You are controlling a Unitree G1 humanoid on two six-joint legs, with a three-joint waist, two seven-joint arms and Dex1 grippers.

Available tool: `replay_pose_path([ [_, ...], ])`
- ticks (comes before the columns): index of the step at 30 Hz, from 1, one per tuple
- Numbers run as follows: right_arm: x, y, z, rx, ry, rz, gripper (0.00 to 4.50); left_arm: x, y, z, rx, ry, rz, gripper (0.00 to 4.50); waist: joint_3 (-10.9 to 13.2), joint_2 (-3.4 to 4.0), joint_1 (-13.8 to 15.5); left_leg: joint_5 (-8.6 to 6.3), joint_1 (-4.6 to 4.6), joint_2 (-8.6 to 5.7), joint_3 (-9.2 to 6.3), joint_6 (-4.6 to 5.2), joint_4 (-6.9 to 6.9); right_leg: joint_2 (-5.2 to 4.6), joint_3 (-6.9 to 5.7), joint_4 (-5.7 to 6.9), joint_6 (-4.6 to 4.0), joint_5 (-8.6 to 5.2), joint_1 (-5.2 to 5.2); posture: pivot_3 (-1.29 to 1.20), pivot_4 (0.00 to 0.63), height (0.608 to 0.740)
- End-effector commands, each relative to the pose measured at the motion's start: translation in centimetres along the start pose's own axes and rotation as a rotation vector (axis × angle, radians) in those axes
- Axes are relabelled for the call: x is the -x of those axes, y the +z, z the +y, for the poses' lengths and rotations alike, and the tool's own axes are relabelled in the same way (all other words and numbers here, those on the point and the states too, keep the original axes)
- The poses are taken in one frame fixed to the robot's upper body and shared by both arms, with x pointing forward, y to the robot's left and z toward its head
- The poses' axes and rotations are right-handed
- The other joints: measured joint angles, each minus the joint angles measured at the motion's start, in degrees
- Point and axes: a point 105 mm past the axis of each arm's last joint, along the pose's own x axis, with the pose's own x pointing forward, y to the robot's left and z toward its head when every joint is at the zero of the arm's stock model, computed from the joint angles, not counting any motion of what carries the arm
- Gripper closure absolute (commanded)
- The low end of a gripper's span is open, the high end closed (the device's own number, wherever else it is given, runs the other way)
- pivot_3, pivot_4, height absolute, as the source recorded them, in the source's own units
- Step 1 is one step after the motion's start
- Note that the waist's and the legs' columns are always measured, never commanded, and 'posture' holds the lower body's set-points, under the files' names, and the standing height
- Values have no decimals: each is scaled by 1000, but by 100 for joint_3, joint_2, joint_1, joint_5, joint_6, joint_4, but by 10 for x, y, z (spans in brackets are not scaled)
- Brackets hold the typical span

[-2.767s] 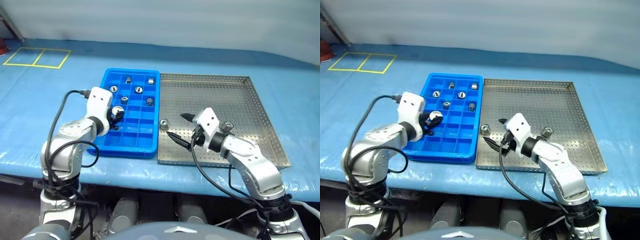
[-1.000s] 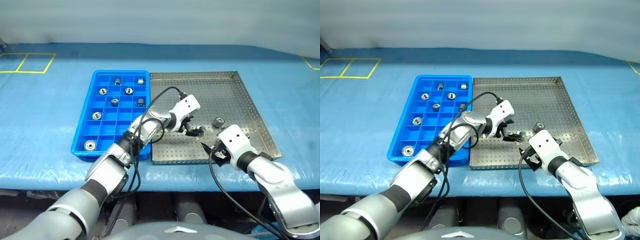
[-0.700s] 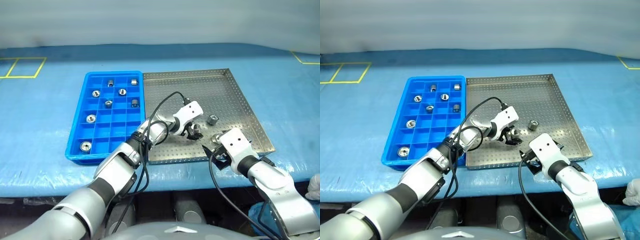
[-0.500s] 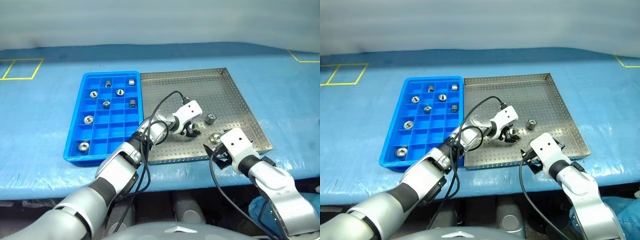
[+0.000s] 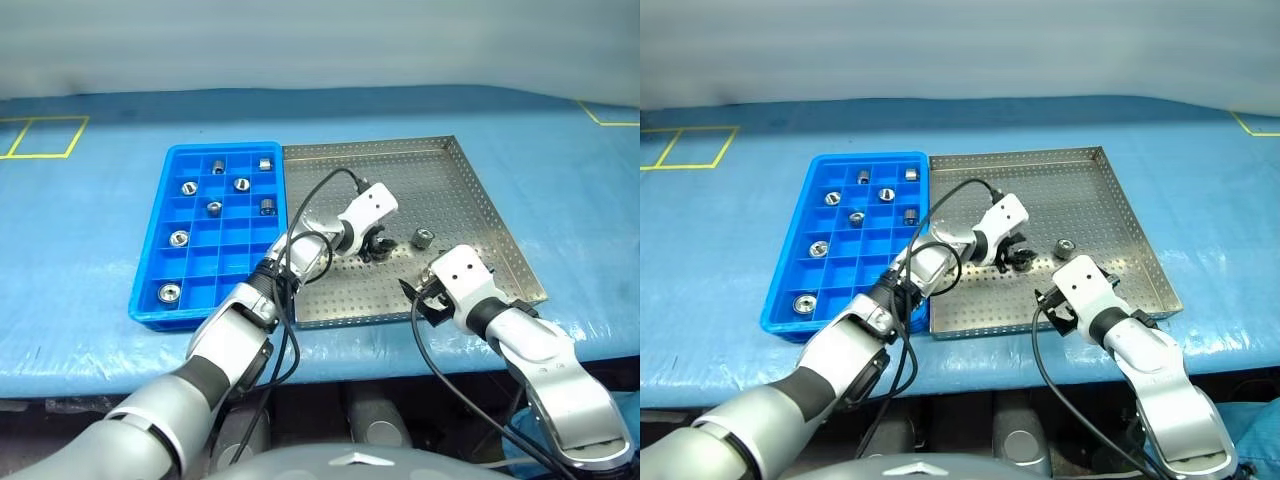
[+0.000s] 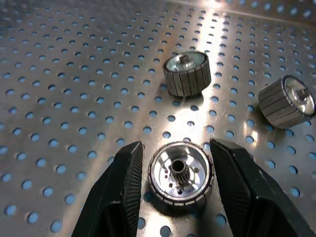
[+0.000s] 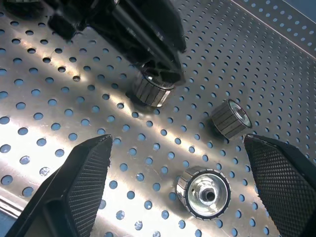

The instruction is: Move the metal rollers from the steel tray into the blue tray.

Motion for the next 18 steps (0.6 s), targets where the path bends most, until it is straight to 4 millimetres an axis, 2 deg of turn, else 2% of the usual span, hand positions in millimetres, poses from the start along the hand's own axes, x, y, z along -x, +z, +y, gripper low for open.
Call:
replay_pose_path([
  [1,-7,5,-8,10,-25,-28,0,20,26,7,18,24,-109,2195,-2,3,28,0,1,0,1,0,0,0,2,0,0,0,0,-181,150,740],
  [4,-14,8,-6,13,2,-44,0,37,25,13,16,54,-109,2195,-4,8,84,0,8,0,2,0,-4,1,5,5,-1,1,3,-134,150,740],
  [8,-21,14,-5,20,27,-66,0,35,18,6,-31,38,-88,2195,-6,9,251,1,13,1,0,0,1,4,6,18,-2,0,4,-103,150,740],
  [11,-23,18,-5,31,29,-79,0,20,8,-4,-22,13,-55,1646,-5,9,421,2,10,-3,1,0,10,3,7,16,0,1,9,-112,150,740],
  [16,-13,18,-3,39,30,-76,0,0,-5,-12,25,3,0,37,-7,12,470,0,4,-7,-1,3,11,3,7,-6,7,6,16,-175,150,740],
  [18,-7,15,0,35,39,-70,0,-6,-7,-14,17,-6,18,37,-7,12,427,-1,2,-6,-1,5,6,3,7,-8,6,5,12,-203,150,740],
])
